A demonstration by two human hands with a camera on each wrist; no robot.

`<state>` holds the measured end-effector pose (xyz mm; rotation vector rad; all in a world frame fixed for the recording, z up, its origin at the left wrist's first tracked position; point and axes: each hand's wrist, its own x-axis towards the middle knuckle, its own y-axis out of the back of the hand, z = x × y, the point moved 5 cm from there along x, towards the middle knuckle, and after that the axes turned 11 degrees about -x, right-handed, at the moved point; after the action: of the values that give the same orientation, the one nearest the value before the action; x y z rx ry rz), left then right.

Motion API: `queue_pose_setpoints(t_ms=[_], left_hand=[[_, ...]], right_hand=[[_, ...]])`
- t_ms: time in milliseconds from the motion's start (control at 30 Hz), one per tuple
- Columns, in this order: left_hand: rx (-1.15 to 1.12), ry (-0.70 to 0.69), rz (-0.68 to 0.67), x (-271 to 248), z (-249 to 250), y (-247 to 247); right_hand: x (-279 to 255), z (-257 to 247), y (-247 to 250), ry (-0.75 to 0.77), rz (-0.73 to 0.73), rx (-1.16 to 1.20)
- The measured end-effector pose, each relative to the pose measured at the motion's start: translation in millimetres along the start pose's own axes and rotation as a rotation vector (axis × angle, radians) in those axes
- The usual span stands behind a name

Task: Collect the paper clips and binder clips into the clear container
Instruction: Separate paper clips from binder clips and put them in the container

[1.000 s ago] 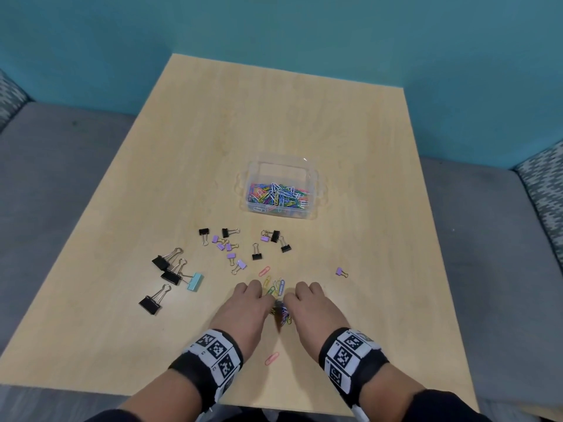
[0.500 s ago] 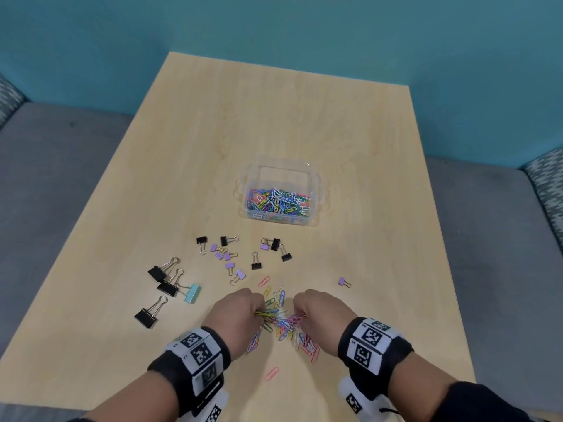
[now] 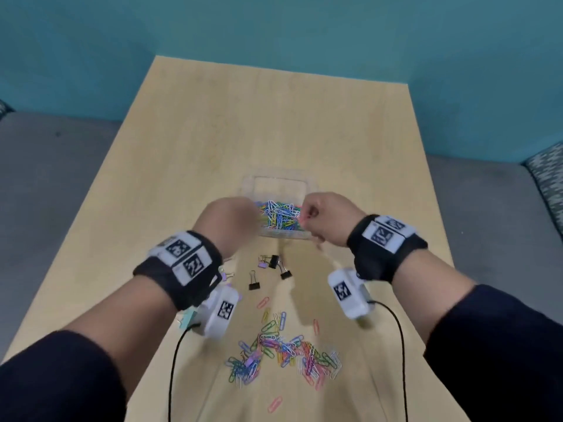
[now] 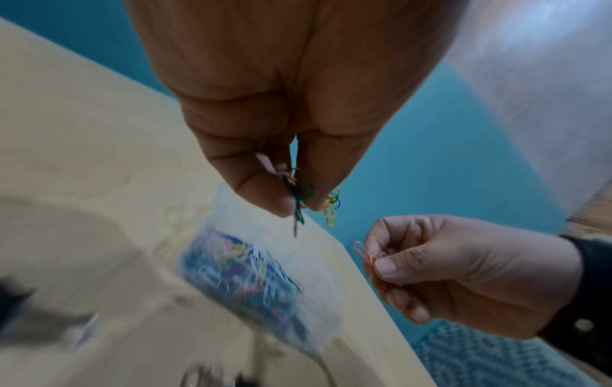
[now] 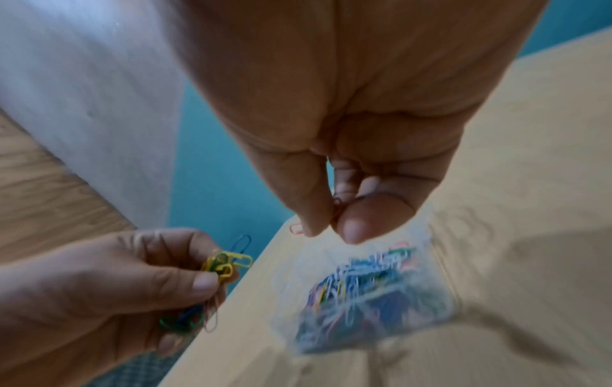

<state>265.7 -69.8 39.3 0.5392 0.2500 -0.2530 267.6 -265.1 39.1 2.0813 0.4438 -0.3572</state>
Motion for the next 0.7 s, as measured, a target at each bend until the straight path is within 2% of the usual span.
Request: queue_pose_setpoints(t_ms=[133, 233, 300, 400, 433, 500, 600, 700], left_hand=[[0.198, -0.031, 0.033, 37, 18, -4], [0.231, -0.031, 0.027, 42, 15, -9], [0.242, -0.074, 0.05, 31, 12, -6], [0.209, -0.148, 0.046, -16, 0, -1], [0.2, -0.152, -0.013, -38, -9, -5], [0.166, -0.112, -0.222, -89, -33, -21], [-0.04, 0.039, -0.544, -159, -67, -55], [-0.174, 0.155, -0.673, -196, -88, -86]], right_hand=[[37, -12, 10, -0.002, 0.014, -0.219], [41, -13, 10, -0.029, -0.002, -0.283], [27, -10, 9, -0.023, -0.002, -0.328], [-22, -5, -2, 0.092, 0.047, -0.425], [-43, 3, -16, 0.132, 0.017, -0.457], [-88, 20, -50, 0.192, -0.116, -0.518], [-147, 44, -106, 0.223, -0.381, -0.531], [-182, 52, -140, 0.205, -0.563, -0.512]])
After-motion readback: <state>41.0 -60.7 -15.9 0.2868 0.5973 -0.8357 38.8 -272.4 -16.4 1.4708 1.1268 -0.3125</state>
